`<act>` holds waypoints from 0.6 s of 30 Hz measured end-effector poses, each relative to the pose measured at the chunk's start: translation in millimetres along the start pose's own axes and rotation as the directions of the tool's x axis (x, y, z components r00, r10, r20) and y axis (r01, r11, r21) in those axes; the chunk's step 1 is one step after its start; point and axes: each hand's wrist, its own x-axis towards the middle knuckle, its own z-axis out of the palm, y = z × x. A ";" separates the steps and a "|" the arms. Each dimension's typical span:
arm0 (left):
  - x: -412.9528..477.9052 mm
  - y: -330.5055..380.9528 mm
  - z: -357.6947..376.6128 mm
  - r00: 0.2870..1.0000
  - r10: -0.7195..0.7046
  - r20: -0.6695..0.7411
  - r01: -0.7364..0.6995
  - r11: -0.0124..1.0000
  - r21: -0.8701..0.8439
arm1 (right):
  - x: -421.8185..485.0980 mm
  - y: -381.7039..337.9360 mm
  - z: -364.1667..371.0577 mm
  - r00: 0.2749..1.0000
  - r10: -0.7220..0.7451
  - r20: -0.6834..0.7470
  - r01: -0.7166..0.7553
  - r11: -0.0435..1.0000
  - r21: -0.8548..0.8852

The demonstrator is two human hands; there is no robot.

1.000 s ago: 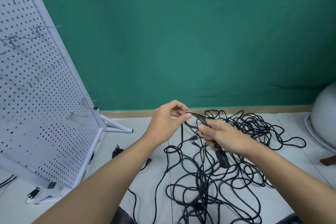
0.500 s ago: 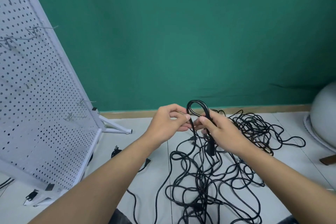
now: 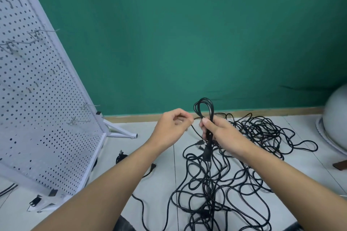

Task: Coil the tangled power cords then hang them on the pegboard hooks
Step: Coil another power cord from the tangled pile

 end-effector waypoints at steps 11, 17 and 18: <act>-7.7 -33.0 19.3 0.807 -0.160 0.568 -0.029 0.951 0.308 | -3.6 -7.0 -32.6 0.995 0.002 -0.102 0.043 0.898 0.438; -6.1 -15.6 13.7 0.881 0.027 0.471 -0.289 0.821 0.492 | -3.1 -4.2 -41.8 0.967 0.047 -0.249 0.014 0.970 0.241; -5.0 -12.0 10.6 0.886 0.105 0.451 -0.350 0.789 0.505 | -3.5 -3.8 -42.8 0.968 0.042 -0.246 0.002 0.984 0.179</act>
